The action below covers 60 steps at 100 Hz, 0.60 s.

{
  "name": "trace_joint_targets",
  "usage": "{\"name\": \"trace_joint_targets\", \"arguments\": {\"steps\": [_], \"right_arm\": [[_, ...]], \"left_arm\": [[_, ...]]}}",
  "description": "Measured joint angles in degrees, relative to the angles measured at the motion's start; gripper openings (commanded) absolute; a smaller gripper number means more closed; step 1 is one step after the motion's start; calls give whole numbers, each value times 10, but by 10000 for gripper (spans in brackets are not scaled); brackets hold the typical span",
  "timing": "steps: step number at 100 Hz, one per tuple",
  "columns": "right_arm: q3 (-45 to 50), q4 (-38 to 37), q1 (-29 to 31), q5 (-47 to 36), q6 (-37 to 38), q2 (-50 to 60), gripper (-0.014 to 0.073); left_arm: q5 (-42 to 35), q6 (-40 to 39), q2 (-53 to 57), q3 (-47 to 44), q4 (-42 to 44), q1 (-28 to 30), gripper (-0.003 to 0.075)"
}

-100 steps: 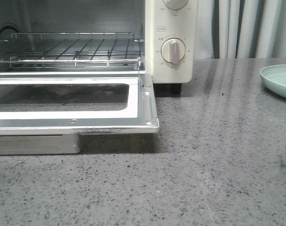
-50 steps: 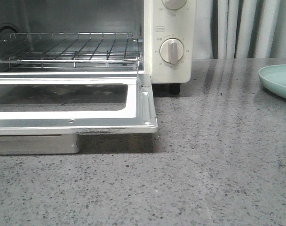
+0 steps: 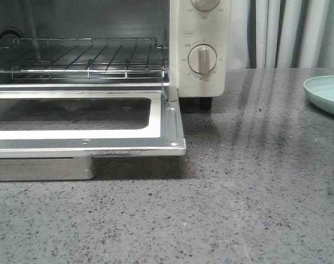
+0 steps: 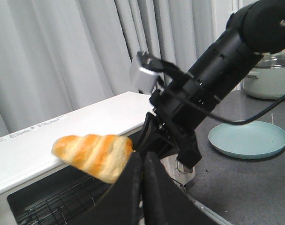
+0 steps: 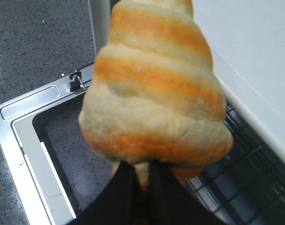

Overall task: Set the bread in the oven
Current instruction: 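Lift the croissant with the right gripper and carry it into the oven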

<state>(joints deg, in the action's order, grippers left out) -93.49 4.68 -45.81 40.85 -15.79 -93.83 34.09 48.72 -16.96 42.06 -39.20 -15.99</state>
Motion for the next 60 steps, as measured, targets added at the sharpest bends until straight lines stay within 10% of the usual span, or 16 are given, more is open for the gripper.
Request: {"name": "trace_joint_targets", "arguments": {"steps": [60], "right_arm": [[-36, -136, -4, 40, 71, -102, -68]], "left_arm": [[19, 0, 2, 0, -1, 0, -22]]}}
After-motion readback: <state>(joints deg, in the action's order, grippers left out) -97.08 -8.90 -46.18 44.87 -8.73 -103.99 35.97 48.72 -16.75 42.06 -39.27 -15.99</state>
